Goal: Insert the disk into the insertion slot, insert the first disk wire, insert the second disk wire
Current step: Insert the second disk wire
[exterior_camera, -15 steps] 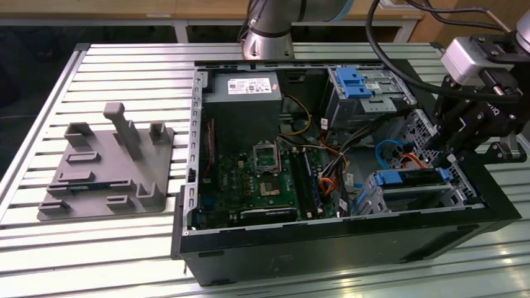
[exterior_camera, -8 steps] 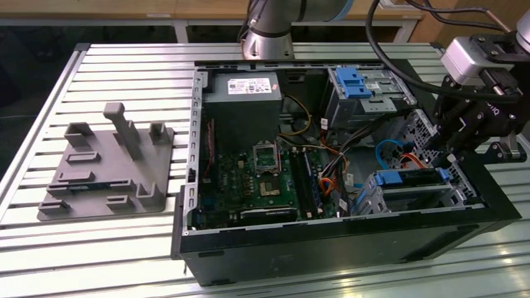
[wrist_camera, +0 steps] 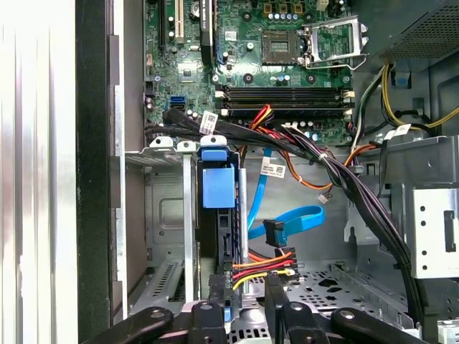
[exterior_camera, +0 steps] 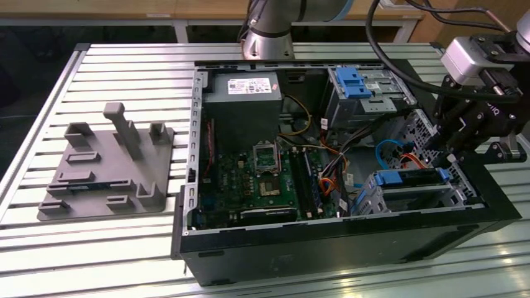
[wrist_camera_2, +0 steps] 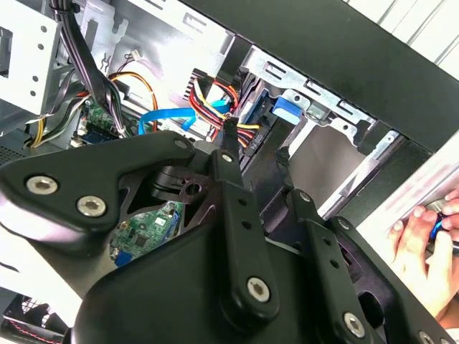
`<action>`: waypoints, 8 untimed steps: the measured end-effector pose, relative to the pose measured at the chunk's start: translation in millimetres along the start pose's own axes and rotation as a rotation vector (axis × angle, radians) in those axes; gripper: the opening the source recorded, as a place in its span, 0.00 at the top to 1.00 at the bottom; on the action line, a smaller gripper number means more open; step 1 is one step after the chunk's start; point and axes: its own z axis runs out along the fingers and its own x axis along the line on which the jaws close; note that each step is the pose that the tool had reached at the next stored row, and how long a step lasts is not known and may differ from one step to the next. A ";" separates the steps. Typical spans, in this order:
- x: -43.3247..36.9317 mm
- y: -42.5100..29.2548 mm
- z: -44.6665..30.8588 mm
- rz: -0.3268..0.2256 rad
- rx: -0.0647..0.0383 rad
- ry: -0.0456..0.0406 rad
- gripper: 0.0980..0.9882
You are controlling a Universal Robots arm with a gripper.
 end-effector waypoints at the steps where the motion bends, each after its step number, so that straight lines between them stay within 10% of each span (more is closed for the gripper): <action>1: -0.1 0.0 0.0 0.000 0.000 0.0000 0.71; 8: -16.5 0.9 -4.3 0.002 0.002 0.0432 0.71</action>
